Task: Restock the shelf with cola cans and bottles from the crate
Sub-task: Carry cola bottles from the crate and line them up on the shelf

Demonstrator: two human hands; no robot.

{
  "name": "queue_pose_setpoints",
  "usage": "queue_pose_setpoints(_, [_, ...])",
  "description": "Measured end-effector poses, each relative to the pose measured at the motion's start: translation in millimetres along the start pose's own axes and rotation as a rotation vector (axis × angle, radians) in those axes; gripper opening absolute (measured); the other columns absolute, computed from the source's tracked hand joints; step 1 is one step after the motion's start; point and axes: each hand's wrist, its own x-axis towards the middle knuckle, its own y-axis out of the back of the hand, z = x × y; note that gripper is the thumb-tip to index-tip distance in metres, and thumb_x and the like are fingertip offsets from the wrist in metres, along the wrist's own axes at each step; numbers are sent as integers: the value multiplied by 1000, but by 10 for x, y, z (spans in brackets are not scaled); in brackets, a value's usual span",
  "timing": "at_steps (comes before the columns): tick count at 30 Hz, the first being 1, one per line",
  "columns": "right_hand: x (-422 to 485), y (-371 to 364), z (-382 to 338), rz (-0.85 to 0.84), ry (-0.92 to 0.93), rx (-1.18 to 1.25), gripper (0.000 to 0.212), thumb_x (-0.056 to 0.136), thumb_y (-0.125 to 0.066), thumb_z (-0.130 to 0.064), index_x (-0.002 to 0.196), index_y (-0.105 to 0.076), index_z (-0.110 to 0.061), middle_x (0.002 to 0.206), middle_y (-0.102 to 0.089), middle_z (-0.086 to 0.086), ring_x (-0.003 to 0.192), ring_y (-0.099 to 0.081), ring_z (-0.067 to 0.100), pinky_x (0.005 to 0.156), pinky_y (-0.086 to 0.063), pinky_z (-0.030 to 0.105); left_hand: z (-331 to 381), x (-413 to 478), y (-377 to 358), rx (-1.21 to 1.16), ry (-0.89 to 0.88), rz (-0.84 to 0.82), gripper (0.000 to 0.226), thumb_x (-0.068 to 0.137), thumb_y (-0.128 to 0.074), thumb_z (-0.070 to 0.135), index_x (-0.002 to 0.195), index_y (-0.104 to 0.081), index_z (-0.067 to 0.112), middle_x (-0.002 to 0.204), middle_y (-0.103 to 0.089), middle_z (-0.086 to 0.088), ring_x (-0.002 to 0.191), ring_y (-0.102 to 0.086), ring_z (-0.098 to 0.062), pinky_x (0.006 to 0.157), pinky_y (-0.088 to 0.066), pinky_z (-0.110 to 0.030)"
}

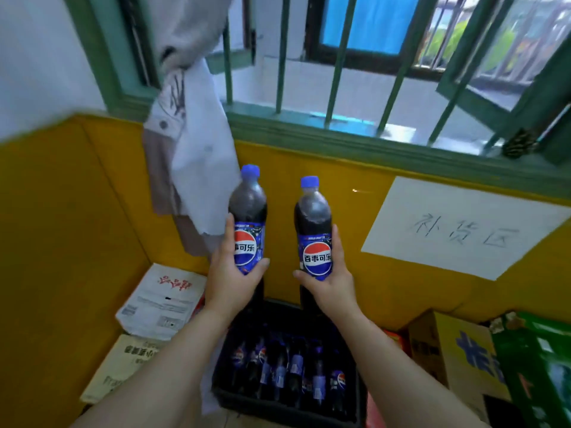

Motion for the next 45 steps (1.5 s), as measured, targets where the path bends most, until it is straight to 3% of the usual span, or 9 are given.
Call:
queue_pose_setpoints(3, [-67,14,-547,26,92,28,105,73,-78,-18,140,-3,-50,123,-39,-17,109,-48,6,91,-46,28,393,-19,422,6,-74,68,103,76,-76,30,136,2,60,131,-44,-5,113,-50,-18,96,-48,-41])
queue_pose_setpoints(7, [-234,-9,-1121,14,235,111,105,74,-77,-16,147,-5,-39,125,-34,-17,112,-43,4,90,-42,25,838,-249,966,59,-168,197,99,77,-74,28,137,1,50,129,-44,-7,111,-48,-17,91,-43,-29])
queue_pose_setpoints(11, [-518,-48,-1488,-107,343,155,104,74,-77,-14,148,-6,-37,125,-36,-16,112,-43,5,89,-40,24,1101,-752,1407,70,-156,408,103,75,-76,29,134,2,59,122,-45,3,103,-52,-13,86,-48,-32])
queue_pose_setpoints(17, [-1186,-214,-1824,-333,467,293,104,73,-78,-16,148,-9,-36,141,-39,-7,121,-46,11,101,-44,35,1337,-1708,1836,95,-83,655,106,74,-77,23,145,-2,48,132,-42,4,113,-50,-13,93,-48,-37])
queue_pose_setpoints(21, [-1737,-427,-2107,-511,527,385,103,74,-77,-16,148,-10,-37,127,-41,-18,113,-47,4,88,-42,16,1447,-2478,2125,158,-39,794,106,71,-80,24,144,-8,48,127,-41,12,113,-49,-9,92,-44,-31])
queue_pose_setpoints(29, [-3335,-986,-2742,-904,644,523,102,73,-78,-13,148,-13,-35,127,-47,-13,112,-51,6,84,-43,17,1743,-4114,2971,318,72,1162,103,72,-79,22,146,-10,43,124,-42,12,108,-47,-3,83,-40,-20])
queue_pose_setpoints(34, [-4484,-1157,-3102,-1131,726,608,102,73,-77,-11,147,-12,-39,117,-45,-27,104,-51,-2,81,-42,14,1990,-5185,3467,409,111,1360,104,74,-77,23,145,-5,46,123,-38,18,111,-46,-4,89,-41,-26])
queue_pose_setpoints(41, [-6196,-1227,-3449,-1317,765,667,103,72,-77,-11,146,-13,-43,125,-47,-18,110,-52,2,93,-45,27,2299,-6783,4038,523,185,1513,105,74,-77,21,142,-2,48,138,-39,8,122,-45,-10,101,-42,-34])
queue_pose_setpoints(45, [-7044,-1211,-3585,-1377,781,705,103,73,-77,-11,146,-12,-43,128,-45,-16,113,-51,5,95,-45,28,2422,-7514,4342,559,211,1559,106,75,-76,19,146,-2,42,141,-39,2,121,-46,-11,99,-41,-30])
